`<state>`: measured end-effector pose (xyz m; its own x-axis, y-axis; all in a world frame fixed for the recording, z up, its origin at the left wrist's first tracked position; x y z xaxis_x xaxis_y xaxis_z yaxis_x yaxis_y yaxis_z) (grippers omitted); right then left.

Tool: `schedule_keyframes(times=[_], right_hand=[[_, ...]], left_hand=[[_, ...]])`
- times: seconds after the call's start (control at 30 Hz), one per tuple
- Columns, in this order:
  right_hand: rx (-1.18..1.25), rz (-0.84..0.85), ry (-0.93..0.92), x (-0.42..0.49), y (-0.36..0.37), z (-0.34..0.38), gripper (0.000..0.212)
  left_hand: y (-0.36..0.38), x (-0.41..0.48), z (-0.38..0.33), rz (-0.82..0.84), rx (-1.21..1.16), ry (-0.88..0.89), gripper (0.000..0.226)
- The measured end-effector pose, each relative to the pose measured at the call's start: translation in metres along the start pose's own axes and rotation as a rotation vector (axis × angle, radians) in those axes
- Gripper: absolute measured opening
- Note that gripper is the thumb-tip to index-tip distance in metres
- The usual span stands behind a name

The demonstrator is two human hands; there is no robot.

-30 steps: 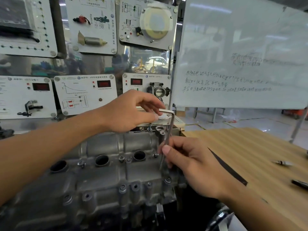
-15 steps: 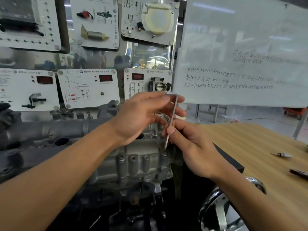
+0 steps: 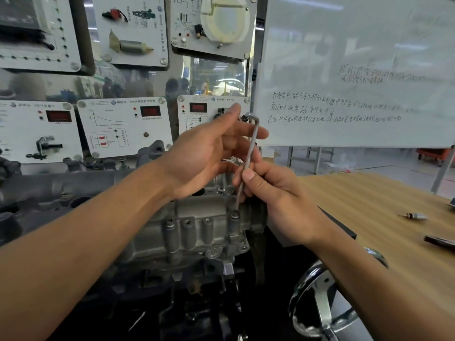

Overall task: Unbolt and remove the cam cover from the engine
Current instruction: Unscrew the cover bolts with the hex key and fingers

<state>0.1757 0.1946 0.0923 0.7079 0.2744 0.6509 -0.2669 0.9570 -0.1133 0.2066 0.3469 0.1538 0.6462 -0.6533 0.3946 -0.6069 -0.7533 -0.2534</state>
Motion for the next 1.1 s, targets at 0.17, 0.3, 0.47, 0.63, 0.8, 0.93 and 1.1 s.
schedule_keyframes(times=[0.17,0.3,0.47,0.63,0.8,0.93,1.1], right_hand=[[-0.155,0.071,-0.019,-0.004,0.003,0.009,0.025],[-0.248,0.073,-0.029,-0.006,0.004,0.011,0.027],[-0.310,0.047,-0.103,-0.012,0.006,0.010,0.028],[-0.342,0.070,-0.104,-0.013,0.010,0.010,0.028],[-0.321,0.061,-0.123,-0.016,0.011,0.007,0.026],[-0.285,0.044,-0.117,-0.015,0.012,0.005,0.029],[-0.256,0.011,-0.133,-0.015,0.012,0.002,0.037]], left_hand=[[-0.004,0.005,-0.009,0.095,-0.019,-0.073,0.061],[-0.007,0.008,-0.022,0.192,-0.004,-0.053,0.048],[0.001,0.000,-0.012,0.146,-0.120,0.024,0.038],[0.010,-0.008,-0.011,-0.060,0.022,0.133,0.032],[0.019,-0.003,-0.020,-0.268,0.241,0.142,0.042],[0.021,0.002,-0.028,-0.311,0.360,0.072,0.035],[0.032,0.007,-0.036,-0.327,0.345,0.018,0.025]])
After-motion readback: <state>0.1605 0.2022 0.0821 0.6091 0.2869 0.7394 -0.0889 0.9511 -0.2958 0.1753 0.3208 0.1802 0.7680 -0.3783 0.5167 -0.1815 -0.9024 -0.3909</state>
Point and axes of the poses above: each hand's wrist, its own x-axis towards the middle knuckle, its own y-axis out of the palm, z = x × y, the point moved 1 cm from there along x, towards the middle knuckle, and after that the axes turned 8 degrees about x, right-handed, at the moved point
